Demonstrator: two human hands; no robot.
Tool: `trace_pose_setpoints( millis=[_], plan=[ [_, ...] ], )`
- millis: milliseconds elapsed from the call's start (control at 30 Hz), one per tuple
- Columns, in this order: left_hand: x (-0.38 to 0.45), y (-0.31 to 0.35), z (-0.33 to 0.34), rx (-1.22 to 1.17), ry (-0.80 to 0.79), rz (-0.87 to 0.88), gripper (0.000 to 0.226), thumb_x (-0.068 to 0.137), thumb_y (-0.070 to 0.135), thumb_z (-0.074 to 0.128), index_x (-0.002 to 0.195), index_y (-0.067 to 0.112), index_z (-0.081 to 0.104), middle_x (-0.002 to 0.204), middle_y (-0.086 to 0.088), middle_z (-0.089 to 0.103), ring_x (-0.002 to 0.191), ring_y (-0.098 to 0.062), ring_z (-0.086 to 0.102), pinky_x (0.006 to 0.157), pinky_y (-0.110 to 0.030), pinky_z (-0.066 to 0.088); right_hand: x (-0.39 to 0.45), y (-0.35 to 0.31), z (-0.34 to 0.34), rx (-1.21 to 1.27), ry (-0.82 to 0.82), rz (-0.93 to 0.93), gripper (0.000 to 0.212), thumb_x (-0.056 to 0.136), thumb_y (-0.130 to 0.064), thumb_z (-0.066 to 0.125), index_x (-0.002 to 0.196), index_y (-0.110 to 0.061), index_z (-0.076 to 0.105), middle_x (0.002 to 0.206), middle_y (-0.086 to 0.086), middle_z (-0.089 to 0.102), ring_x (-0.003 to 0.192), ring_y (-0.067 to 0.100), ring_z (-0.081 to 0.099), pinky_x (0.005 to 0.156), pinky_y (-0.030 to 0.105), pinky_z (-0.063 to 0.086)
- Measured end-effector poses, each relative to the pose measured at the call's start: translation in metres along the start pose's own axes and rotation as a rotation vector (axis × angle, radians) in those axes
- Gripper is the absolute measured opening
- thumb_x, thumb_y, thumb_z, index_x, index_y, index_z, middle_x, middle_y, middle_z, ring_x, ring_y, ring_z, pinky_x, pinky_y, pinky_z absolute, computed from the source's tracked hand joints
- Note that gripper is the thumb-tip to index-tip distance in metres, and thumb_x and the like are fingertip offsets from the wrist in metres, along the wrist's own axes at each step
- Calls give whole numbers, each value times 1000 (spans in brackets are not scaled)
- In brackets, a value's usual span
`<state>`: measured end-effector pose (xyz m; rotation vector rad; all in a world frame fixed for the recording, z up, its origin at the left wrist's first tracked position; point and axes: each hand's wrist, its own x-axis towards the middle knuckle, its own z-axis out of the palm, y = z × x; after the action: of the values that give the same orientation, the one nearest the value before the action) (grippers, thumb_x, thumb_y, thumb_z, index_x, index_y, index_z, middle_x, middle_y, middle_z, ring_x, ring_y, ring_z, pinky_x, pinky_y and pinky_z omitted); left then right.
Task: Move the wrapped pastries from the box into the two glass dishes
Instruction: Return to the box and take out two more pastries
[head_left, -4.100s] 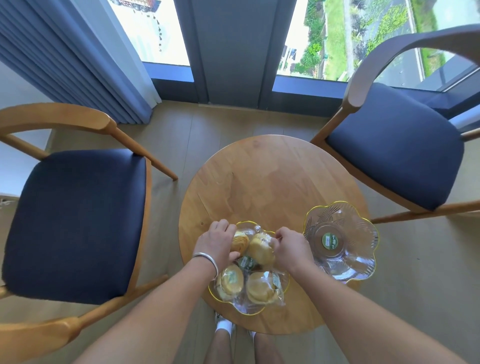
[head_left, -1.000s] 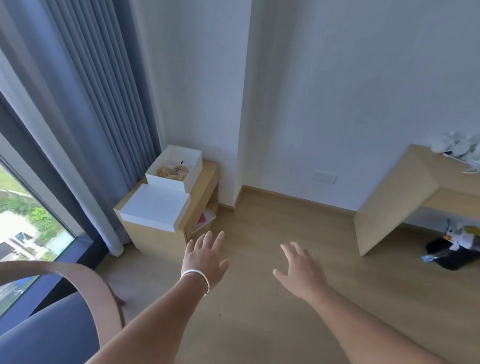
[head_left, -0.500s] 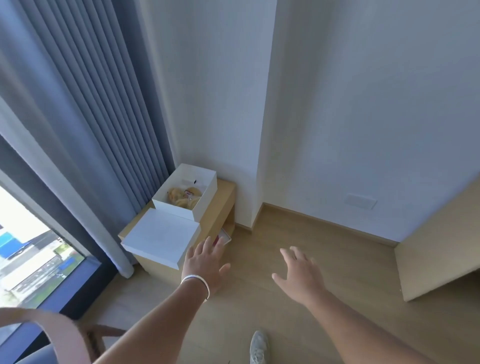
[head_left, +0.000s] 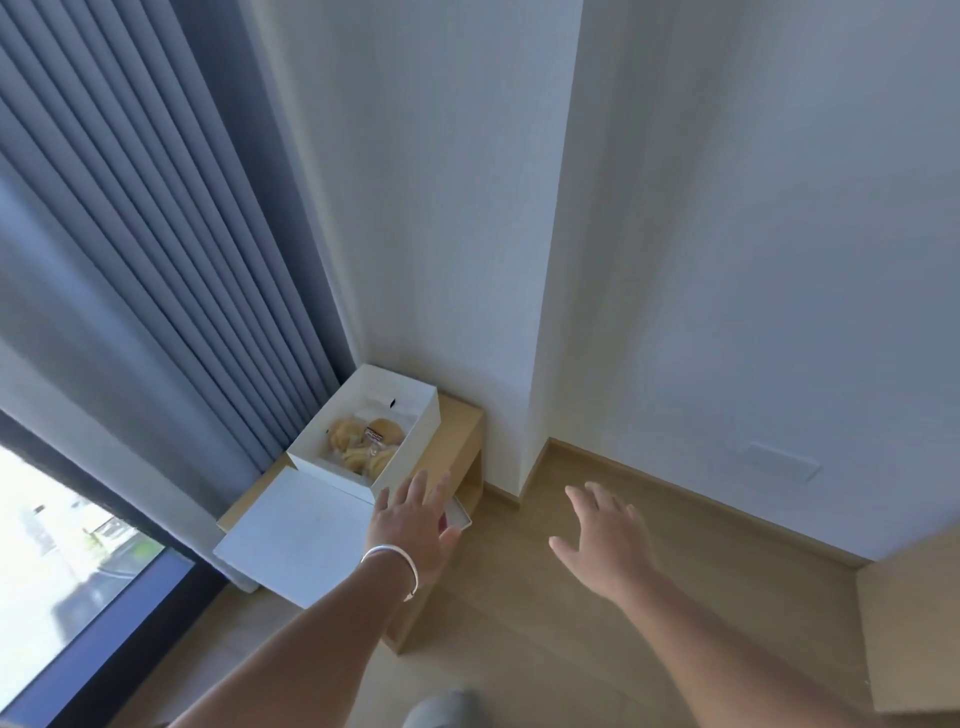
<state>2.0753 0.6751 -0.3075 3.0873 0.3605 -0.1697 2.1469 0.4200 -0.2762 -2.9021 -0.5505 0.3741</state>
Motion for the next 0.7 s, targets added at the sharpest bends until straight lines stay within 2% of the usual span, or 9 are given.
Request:
trace_pose_setpoints(
  millis=[333,567,700],
  plan=[
    [114,-16,12,-44,-23,4,73,90,61,37,147,31,3,156,-5,22,142,-27,23,114,-48,19,113,2,-13,-42,-80,-12,75,90,-59,46,153,-27,19,161,3,18,147,20,20,119,43,19],
    [211,-68,15,-117,-12,-148,74,92,60,35,150,28,1,158,-5,16,143,-27,19,114,-48,18,246,-49,-39,-159,-150,-182,74,90,-59,43,152,-27,18,159,5,21,145,23,23,118,41,21],
    [242,-106,22,-175,-41,-262,76,92,60,34,150,28,-3,160,-6,12,145,-26,16,115,-48,18,308,-91,-46,-184,-210,-275,74,91,-57,45,153,-27,18,161,3,15,146,24,19,118,41,20]
  ],
)
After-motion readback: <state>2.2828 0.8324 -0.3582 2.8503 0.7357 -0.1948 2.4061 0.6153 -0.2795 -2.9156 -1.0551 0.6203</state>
